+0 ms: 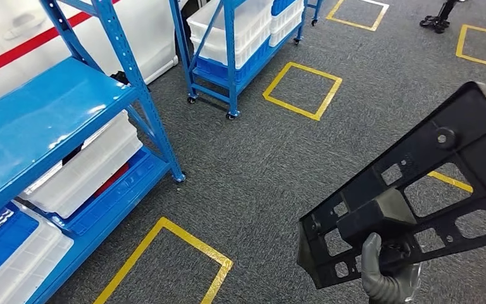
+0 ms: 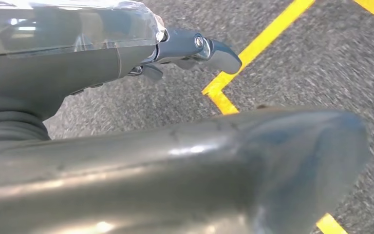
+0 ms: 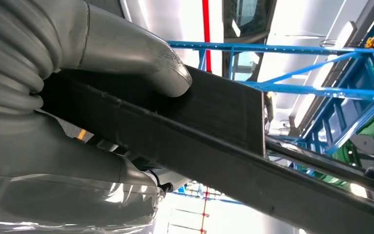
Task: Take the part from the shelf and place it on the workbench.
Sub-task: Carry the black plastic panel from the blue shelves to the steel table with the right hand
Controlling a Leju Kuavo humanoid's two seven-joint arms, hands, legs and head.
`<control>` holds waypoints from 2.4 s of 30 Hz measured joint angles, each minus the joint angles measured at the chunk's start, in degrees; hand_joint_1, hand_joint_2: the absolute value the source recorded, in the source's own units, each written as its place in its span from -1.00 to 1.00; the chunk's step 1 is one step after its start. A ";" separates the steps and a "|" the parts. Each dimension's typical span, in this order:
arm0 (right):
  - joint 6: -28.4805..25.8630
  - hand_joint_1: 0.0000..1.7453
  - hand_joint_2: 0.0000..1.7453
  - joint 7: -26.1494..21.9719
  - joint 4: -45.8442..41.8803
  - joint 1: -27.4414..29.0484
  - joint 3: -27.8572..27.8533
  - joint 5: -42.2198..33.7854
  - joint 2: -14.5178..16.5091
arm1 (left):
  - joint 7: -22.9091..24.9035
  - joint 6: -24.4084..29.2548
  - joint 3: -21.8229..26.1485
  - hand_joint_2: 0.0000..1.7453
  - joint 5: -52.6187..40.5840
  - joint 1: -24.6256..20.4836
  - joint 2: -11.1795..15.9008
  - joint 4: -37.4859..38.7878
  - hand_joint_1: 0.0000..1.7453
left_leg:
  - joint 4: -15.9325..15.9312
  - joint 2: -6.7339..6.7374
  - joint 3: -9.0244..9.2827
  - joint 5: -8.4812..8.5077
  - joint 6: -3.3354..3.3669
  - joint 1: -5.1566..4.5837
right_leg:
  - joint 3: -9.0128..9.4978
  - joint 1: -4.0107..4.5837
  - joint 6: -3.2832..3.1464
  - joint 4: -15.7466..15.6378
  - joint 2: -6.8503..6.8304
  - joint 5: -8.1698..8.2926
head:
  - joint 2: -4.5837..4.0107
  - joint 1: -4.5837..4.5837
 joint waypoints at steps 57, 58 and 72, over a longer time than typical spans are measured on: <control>-1.86 1.00 1.00 0.83 2.16 0.94 0.70 -2.19 -4.63 | -2.10 -6.08 0.80 -1.00 -1.04 0.80 0.31 0.00 -1.00 | 0.69 -0.14 -1.24 0.49 1.58 0.15 | -0.73 1.13 0.89 1.15 -2.27 -0.21 | 0.01 0.06; -1.87 1.00 1.00 0.79 1.78 1.19 0.30 -2.13 -4.63 | -2.30 -6.54 0.80 -1.00 -1.09 0.80 0.31 0.00 -1.00 | 0.63 0.38 -1.12 0.43 1.32 0.13 | -0.58 1.42 0.56 0.61 -2.53 -0.38 | 0.01 0.06; -2.06 1.00 1.00 0.03 -0.93 5.27 -3.76 -1.70 -4.68 | -2.77 -9.94 0.67 -1.00 -1.28 1.11 1.09 0.00 -1.00 | 2.39 -9.50 -1.54 0.02 -0.72 1.68 | -0.99 0.11 0.54 0.90 8.22 0.46 | 0.01 0.02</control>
